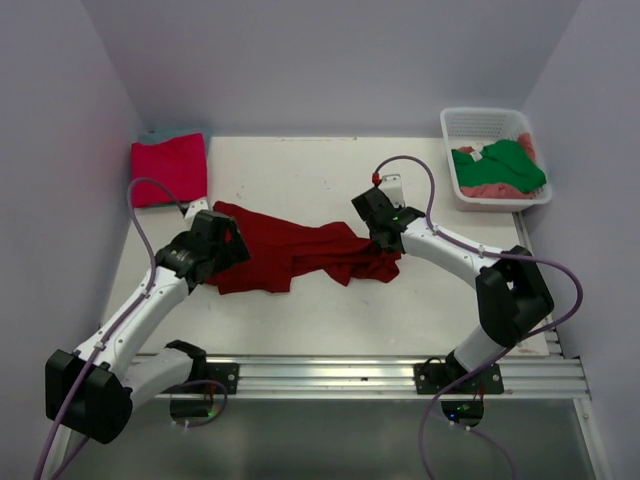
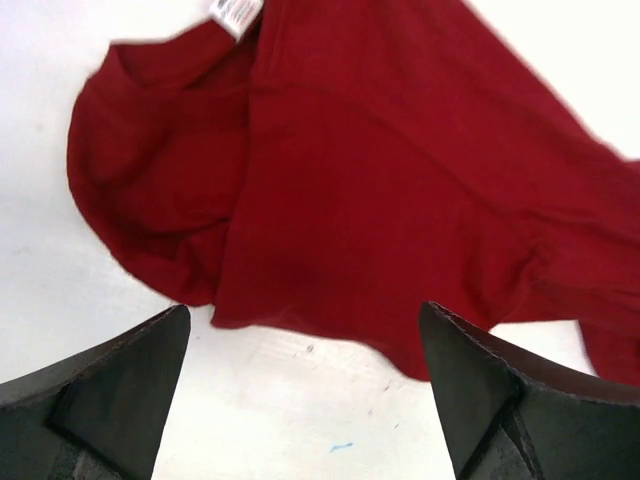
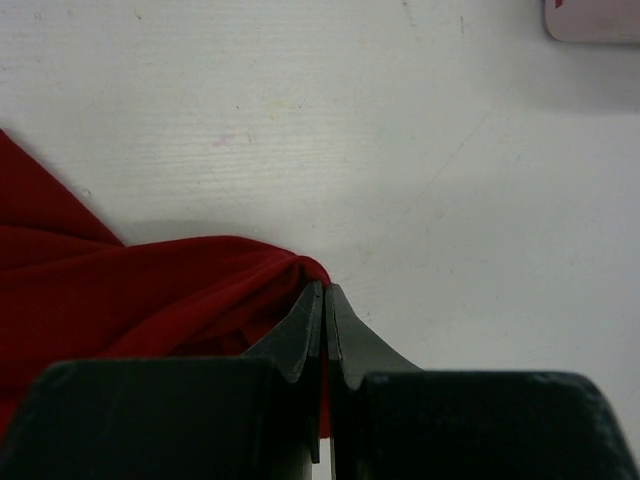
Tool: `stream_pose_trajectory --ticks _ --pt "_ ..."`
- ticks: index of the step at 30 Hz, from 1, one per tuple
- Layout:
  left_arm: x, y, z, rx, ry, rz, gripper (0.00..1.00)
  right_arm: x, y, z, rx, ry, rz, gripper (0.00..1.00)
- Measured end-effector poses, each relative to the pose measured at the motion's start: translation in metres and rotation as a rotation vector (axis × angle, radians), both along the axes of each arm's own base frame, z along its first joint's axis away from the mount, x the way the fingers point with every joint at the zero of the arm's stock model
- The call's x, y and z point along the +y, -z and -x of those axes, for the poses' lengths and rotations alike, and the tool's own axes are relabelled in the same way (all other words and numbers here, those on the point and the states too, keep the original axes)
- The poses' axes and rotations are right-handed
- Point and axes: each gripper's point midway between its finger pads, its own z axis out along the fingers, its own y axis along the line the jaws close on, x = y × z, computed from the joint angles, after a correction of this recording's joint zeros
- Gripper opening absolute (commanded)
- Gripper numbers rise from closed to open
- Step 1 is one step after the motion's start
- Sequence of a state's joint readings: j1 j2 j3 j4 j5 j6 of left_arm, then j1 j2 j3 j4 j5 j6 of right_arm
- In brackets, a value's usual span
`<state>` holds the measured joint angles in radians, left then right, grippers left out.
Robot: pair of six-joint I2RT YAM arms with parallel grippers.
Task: Fold and stack the t-shirts
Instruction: Flatten out the tshirt
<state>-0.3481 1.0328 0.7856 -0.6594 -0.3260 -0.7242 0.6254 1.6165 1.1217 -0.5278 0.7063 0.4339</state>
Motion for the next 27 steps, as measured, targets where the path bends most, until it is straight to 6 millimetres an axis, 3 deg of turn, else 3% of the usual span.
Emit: stream_pose_trajectory --ticks 7,21,27 --pt "0.000 0.049 0.035 0.186 0.018 -0.014 0.99 0.002 0.001 0.000 0.003 -0.006 -0.009 0.00" --pt "-0.002 0.078 0.051 0.243 0.018 -0.006 0.98 0.005 0.001 -0.002 -0.002 -0.010 -0.021 0.00" --pt "0.000 0.081 0.044 0.206 0.008 -0.012 0.96 0.003 0.005 0.001 0.006 -0.010 -0.017 0.00"
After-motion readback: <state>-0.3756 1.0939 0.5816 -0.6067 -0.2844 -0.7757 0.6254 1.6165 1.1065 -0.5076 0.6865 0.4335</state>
